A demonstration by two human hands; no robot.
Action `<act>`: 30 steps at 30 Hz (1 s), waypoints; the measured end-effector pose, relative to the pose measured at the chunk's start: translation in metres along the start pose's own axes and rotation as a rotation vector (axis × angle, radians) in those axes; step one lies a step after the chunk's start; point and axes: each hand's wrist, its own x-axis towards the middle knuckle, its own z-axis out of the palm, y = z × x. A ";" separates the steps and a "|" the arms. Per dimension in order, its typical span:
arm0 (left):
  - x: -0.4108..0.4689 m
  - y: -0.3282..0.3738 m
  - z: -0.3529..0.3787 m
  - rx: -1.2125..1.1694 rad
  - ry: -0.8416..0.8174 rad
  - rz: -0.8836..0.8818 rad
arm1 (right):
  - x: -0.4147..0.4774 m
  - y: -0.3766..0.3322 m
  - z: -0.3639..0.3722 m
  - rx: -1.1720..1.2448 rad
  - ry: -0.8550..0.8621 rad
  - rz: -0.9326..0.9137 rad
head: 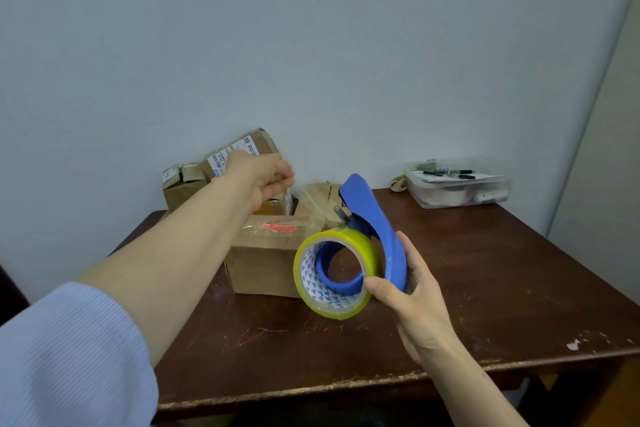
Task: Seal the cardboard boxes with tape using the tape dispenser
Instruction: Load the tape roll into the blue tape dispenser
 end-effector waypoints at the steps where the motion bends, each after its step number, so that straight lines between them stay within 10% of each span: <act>1: 0.001 -0.001 -0.001 0.005 -0.002 -0.010 | 0.000 0.000 0.000 -0.011 0.004 -0.010; 14: 0.003 -0.025 -0.027 0.189 0.015 -0.060 | 0.027 -0.032 -0.006 -0.351 0.049 -0.216; 30: -0.012 -0.058 -0.021 -0.171 -0.139 -0.145 | 0.050 -0.056 0.008 -0.251 -0.001 -0.337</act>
